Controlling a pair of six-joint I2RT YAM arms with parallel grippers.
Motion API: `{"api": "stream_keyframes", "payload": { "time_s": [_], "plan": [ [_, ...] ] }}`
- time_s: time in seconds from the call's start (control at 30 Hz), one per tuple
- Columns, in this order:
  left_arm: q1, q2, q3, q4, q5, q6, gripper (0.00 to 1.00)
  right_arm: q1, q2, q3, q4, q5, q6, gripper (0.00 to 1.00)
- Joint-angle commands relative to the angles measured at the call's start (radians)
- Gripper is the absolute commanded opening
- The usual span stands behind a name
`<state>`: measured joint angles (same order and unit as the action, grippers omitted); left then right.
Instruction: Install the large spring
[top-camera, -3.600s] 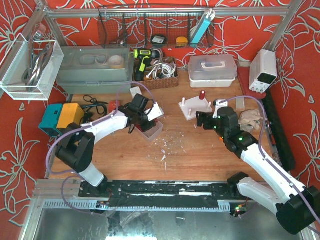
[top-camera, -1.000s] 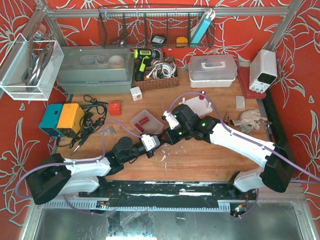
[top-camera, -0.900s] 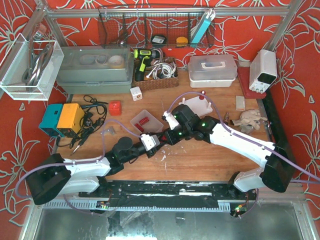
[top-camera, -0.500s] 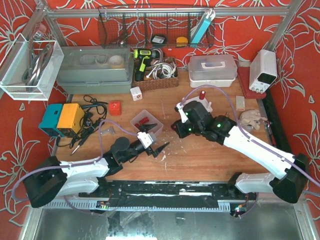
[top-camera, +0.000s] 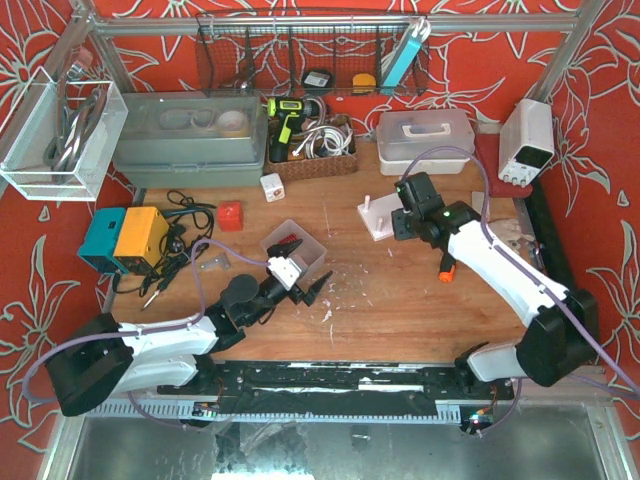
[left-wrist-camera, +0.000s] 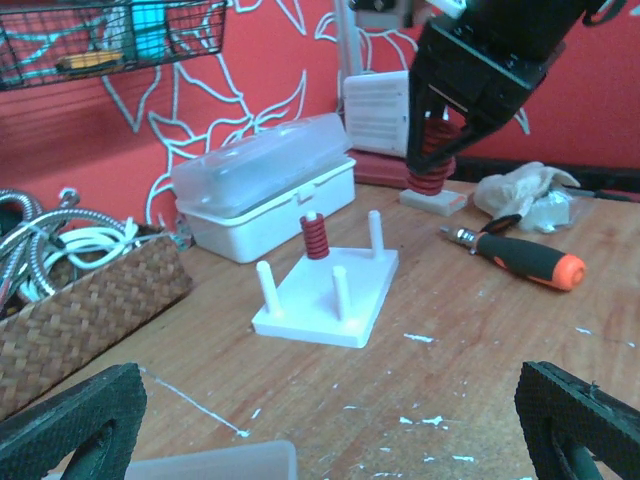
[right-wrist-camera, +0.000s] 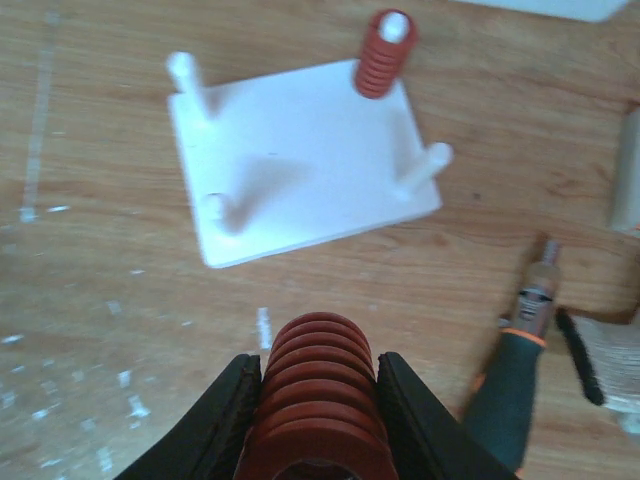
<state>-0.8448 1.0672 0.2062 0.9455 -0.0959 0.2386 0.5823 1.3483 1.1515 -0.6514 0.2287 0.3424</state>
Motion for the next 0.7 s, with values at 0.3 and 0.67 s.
{"api": "stream_keyframes", "payload": {
  "time_s": [0.3, 0.67],
  "plan": [
    [-0.004, -0.069, 0.027, -0.038, -0.198, -0.135, 1.00, -0.255, 0.260, 0.250, -0.074, -0.097, -0.063, 0.00],
    [-0.004, -0.097, 0.027, -0.049, -0.172, -0.133, 1.00, -0.353, 0.453, 0.422, -0.155, -0.173, -0.075, 0.00]
  ]
}}
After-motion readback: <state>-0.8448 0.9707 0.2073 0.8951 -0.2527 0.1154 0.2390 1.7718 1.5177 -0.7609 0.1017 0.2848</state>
